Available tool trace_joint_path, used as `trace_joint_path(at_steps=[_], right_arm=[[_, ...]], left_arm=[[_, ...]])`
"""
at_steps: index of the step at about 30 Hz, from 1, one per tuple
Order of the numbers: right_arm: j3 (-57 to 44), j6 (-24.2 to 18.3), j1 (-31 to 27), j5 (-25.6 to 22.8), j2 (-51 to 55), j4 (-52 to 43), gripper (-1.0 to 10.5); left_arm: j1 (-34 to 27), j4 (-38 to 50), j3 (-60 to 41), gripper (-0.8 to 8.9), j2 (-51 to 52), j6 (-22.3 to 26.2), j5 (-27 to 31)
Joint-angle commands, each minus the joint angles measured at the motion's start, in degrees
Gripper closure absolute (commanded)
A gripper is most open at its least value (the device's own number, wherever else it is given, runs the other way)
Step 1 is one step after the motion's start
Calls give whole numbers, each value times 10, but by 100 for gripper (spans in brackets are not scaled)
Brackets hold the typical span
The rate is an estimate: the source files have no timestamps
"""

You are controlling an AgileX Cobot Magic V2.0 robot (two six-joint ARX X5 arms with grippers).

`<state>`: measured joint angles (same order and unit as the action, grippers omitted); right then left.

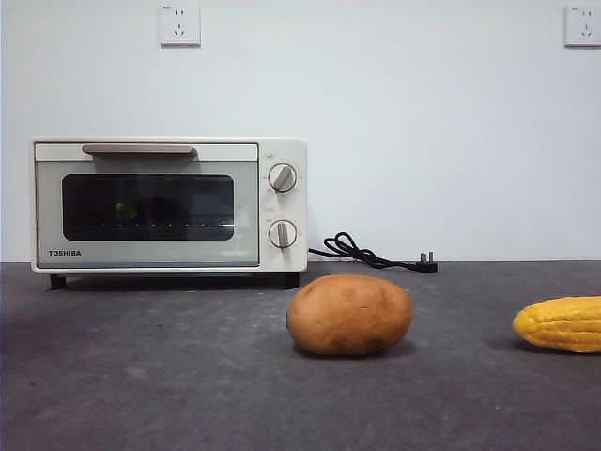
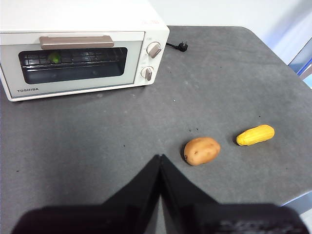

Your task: Take the eggplant from the table,put the eggplant in the oven

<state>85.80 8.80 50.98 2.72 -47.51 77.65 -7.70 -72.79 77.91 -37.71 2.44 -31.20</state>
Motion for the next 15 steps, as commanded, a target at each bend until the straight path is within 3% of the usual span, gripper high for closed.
trace_joint_path(at_steps=[1,15], right_arm=[[-6,0,0,-2,0,13,948],[-6,0,0,-2,0,13,947]], left_arm=[[2,4,-1,819,2,7,-1],[2,5,-1,818,-2,7,-1]])
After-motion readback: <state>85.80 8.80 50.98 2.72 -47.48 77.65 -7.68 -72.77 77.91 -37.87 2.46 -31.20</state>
